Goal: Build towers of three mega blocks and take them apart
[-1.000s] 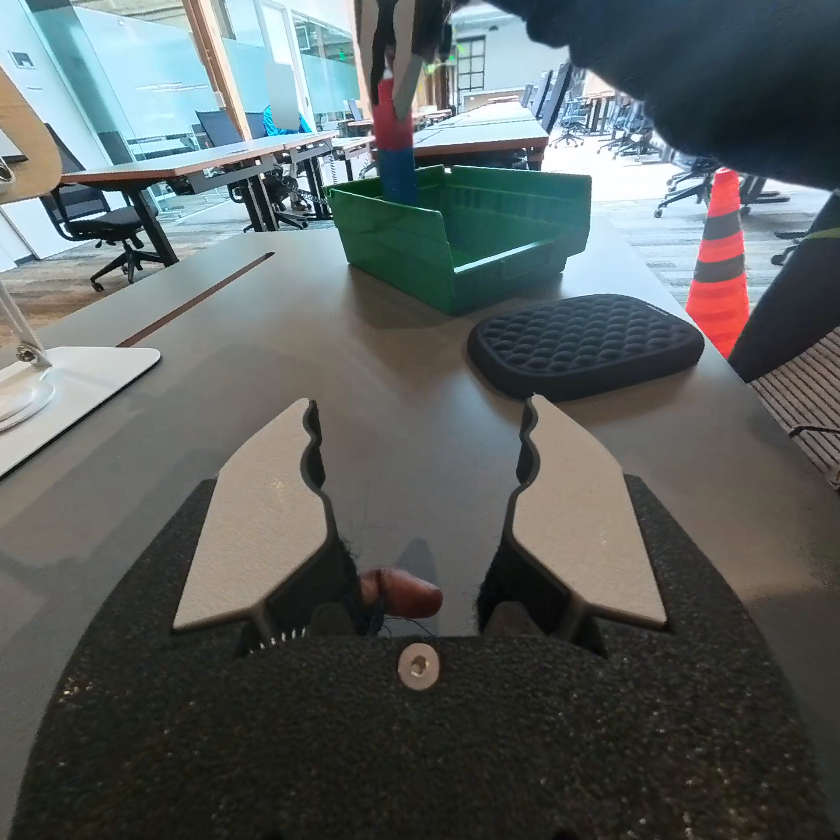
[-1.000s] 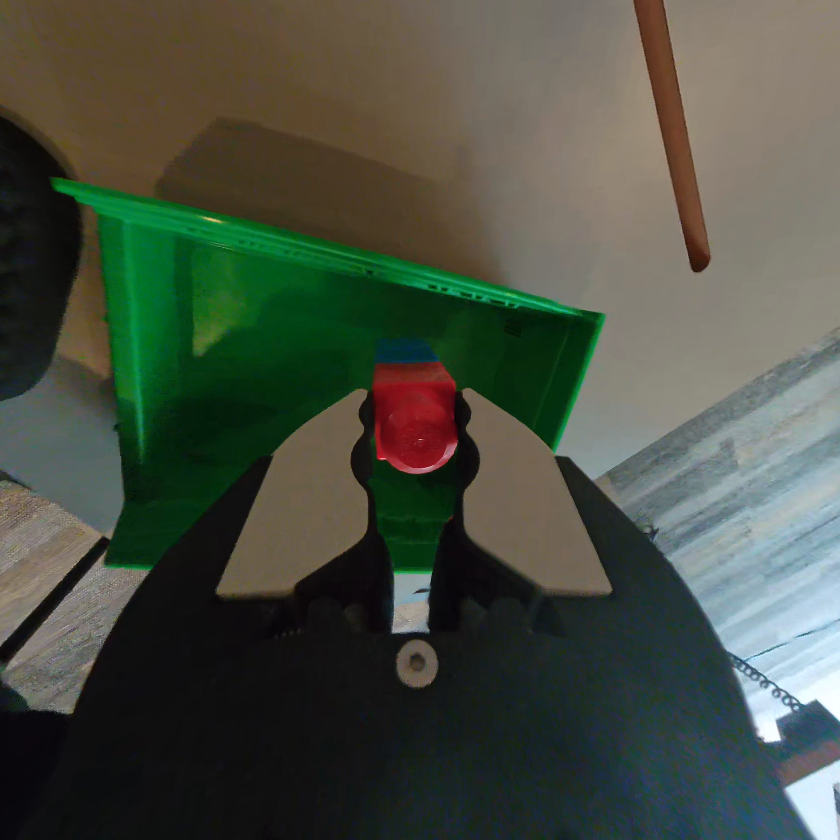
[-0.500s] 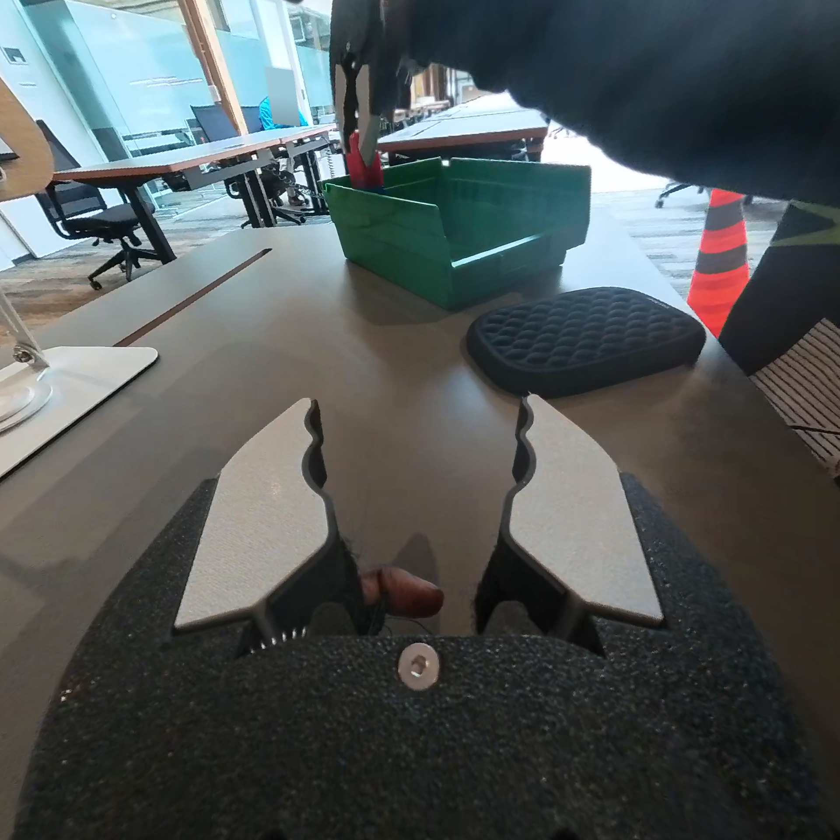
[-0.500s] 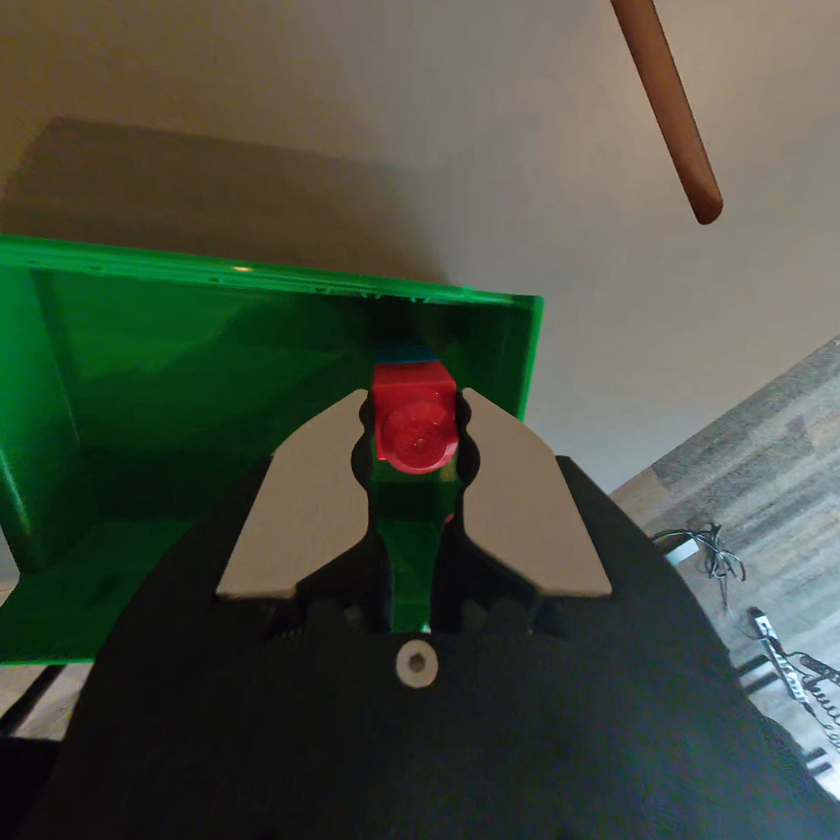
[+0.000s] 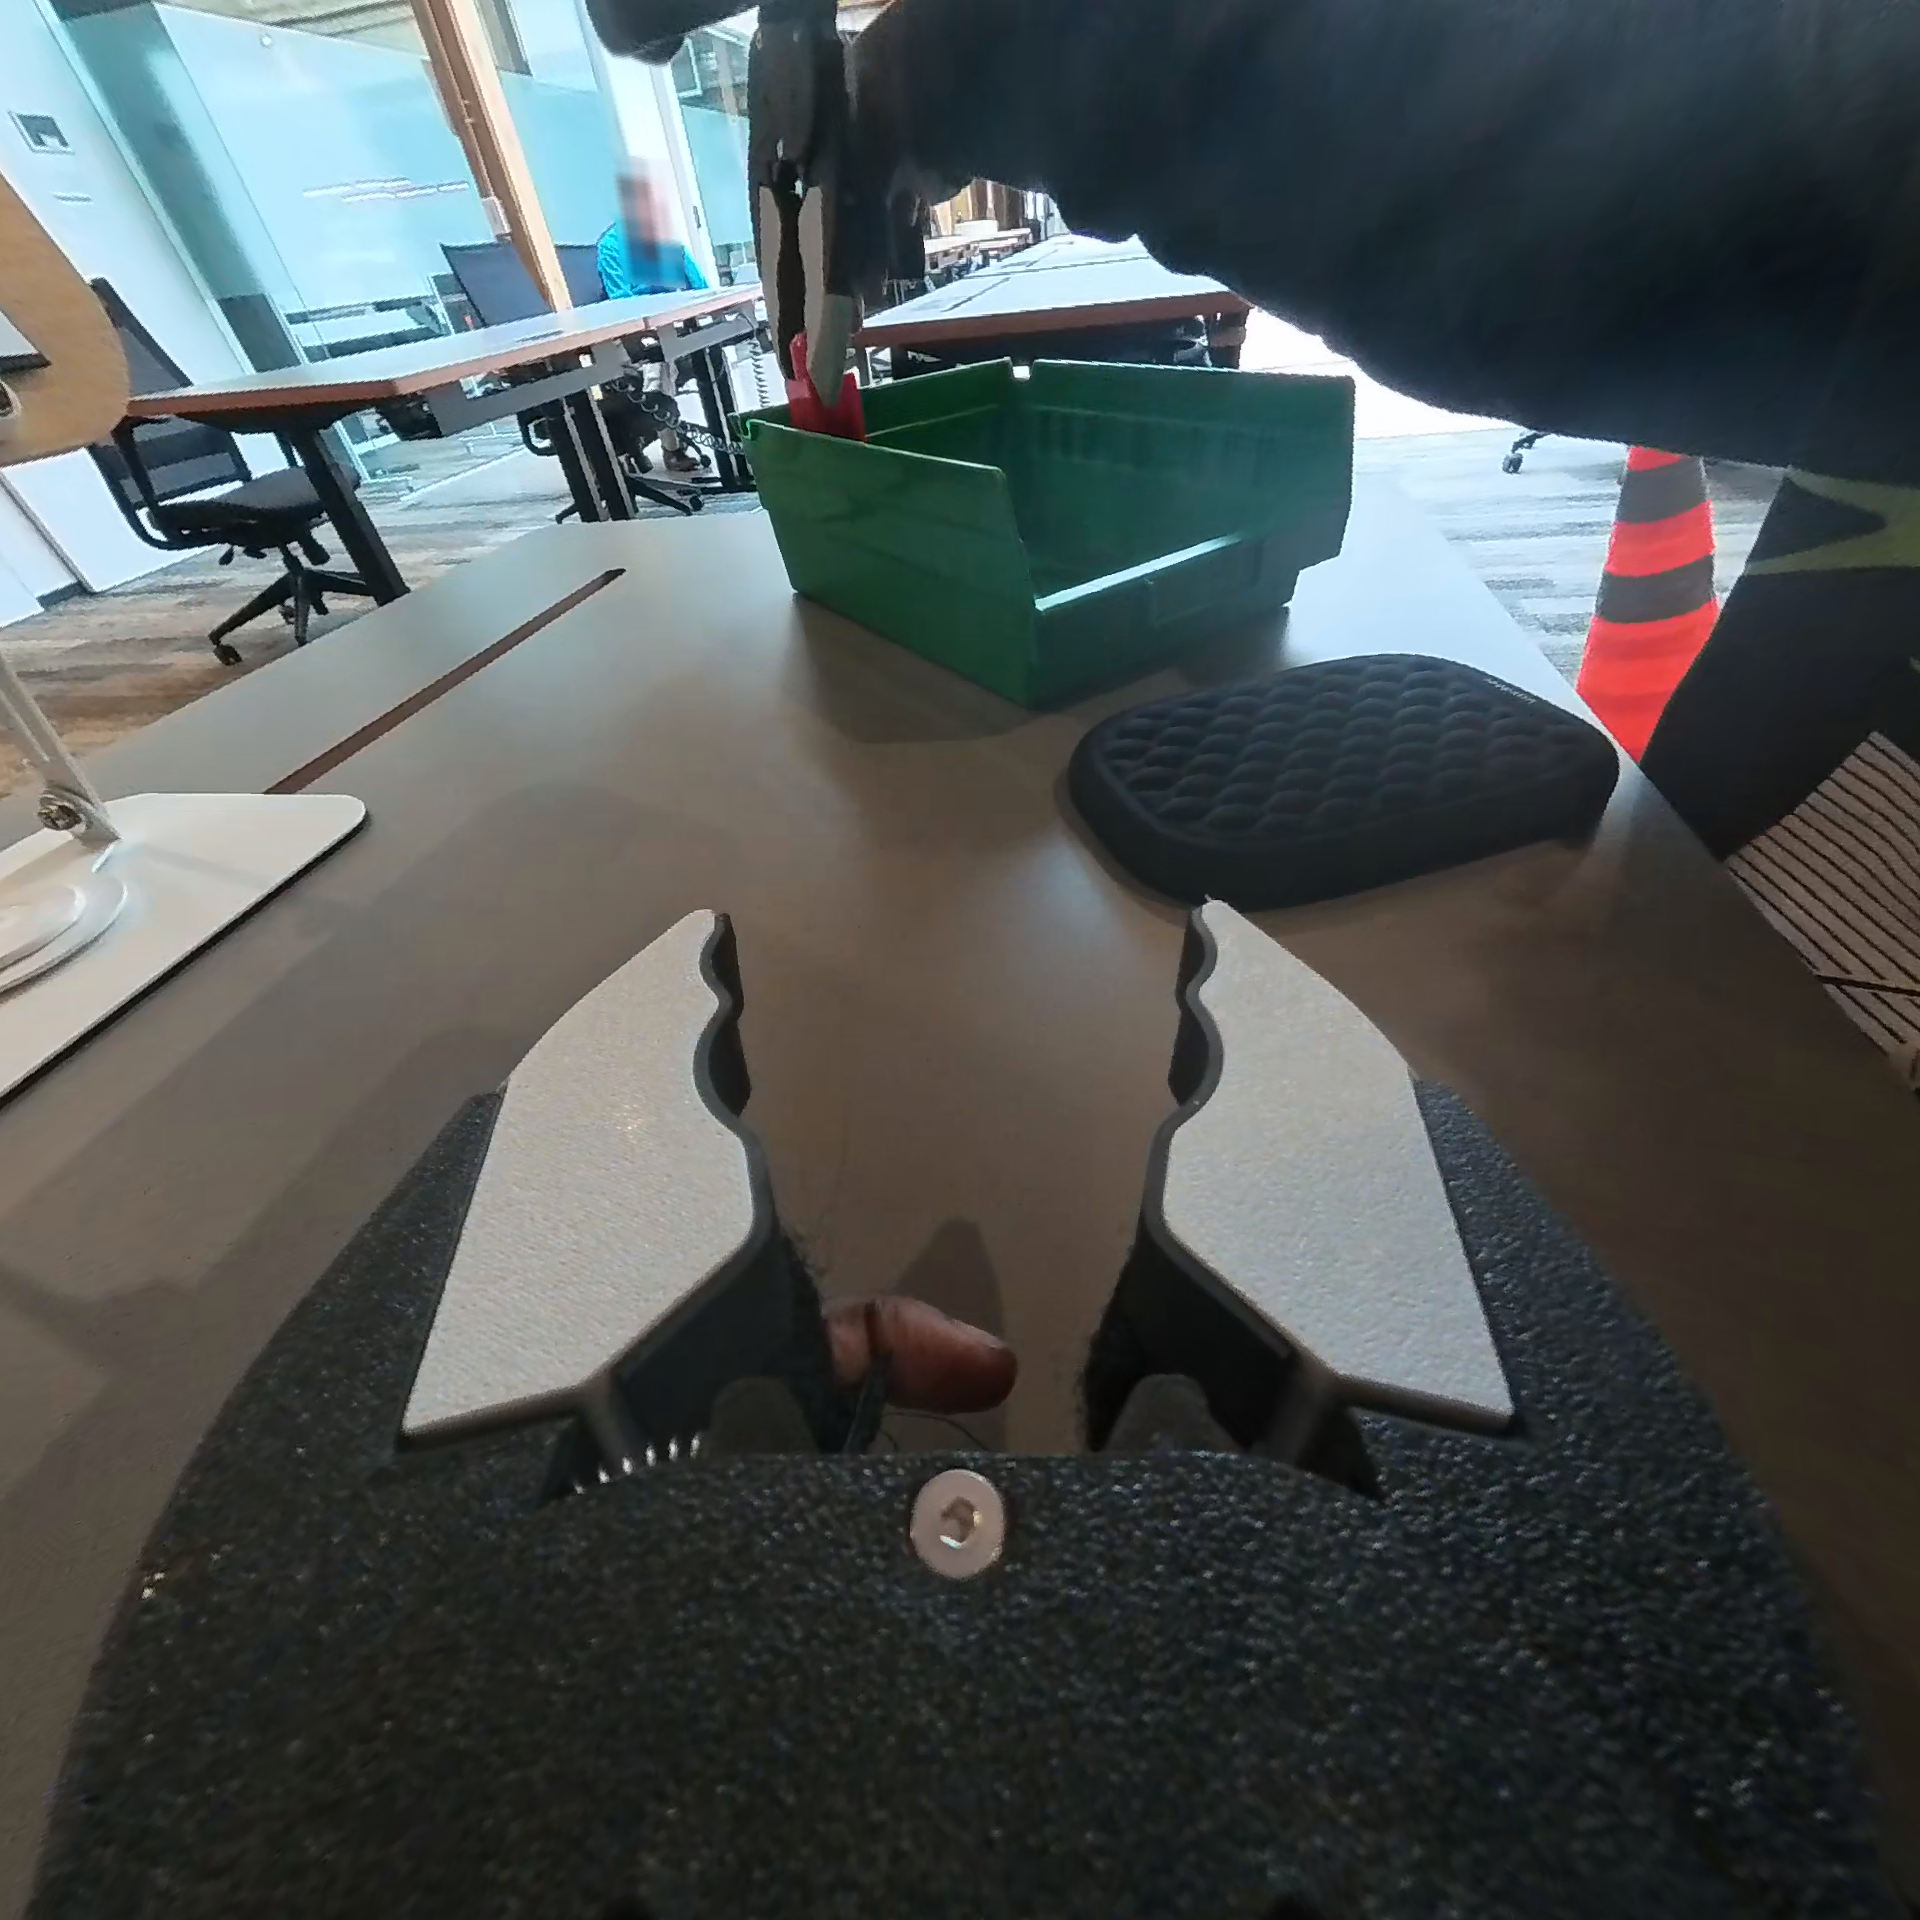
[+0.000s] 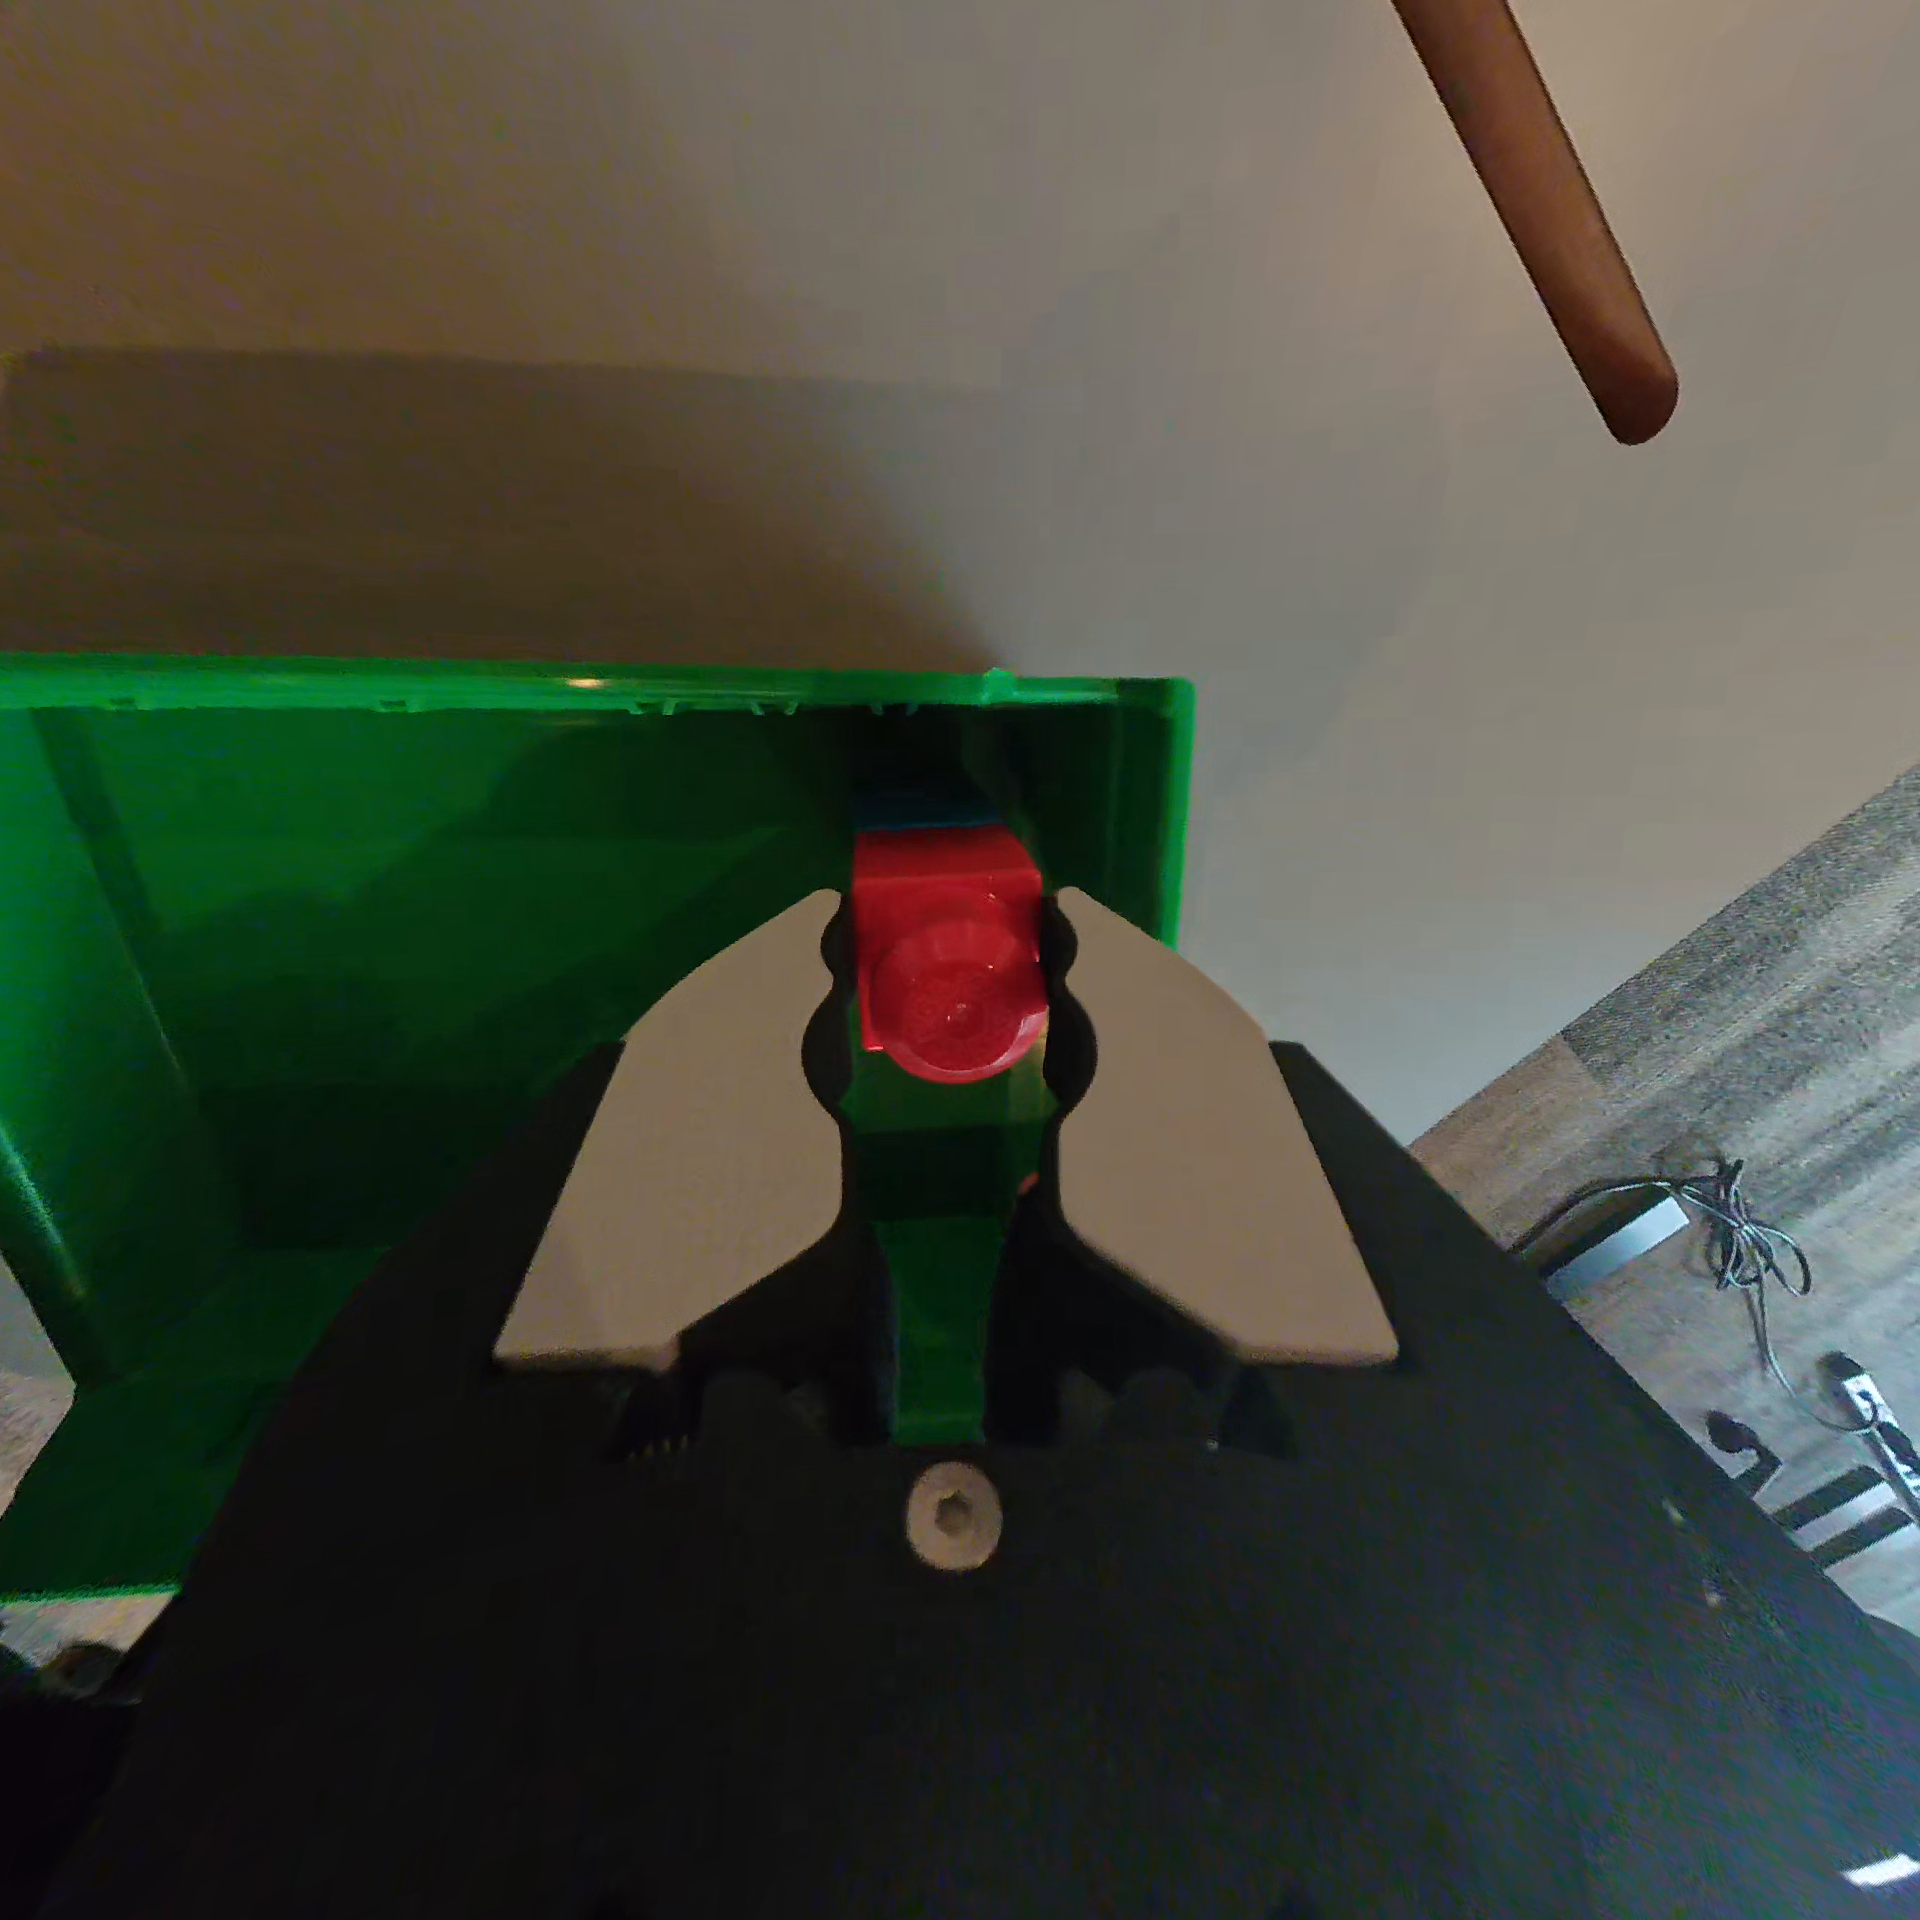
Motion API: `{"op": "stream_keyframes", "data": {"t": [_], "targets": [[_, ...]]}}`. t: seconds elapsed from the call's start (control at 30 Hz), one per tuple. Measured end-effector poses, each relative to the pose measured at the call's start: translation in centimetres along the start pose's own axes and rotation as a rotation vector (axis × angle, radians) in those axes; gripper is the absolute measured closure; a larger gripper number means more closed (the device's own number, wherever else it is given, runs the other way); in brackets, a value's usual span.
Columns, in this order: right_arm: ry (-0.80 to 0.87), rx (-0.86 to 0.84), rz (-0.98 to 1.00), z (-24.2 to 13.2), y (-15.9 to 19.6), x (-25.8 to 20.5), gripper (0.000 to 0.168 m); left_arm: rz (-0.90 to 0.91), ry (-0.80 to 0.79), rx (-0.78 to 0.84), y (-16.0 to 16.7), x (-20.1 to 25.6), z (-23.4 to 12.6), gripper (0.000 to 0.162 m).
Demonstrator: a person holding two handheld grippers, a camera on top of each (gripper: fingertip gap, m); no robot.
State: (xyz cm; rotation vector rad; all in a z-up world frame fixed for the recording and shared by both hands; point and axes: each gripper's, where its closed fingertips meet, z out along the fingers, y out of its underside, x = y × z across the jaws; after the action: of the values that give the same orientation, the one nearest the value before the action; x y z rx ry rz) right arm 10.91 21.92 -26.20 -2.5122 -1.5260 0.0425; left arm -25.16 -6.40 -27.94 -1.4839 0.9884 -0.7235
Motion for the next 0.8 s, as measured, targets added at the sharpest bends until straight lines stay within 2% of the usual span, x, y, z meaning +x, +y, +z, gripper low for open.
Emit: {"op": "stream_keyframes", "data": {"t": [0.27,0.53,0.7,0.8], "targets": [[0.017,-0.005,0.045,0.0,0.3,0.4,0.134,0.011,0.001,-0.004,0.1,0.1,0.0,0.082],[0.012,0.030,0.056,-0.8,0.0,0.2,0.119,0.014,0.002,-0.005,0.1,0.1,0.1,0.082],[0.049,0.122,0.068,-3.5,-1.2,-0.7,0.100,0.014,0.003,-0.003,0.1,0.1,0.0,0.080],[0.098,0.245,0.043,-6.5,-3.2,-2.2,0.091,0.005,0.000,0.001,0.0,0.0,0.0,0.080]]}}
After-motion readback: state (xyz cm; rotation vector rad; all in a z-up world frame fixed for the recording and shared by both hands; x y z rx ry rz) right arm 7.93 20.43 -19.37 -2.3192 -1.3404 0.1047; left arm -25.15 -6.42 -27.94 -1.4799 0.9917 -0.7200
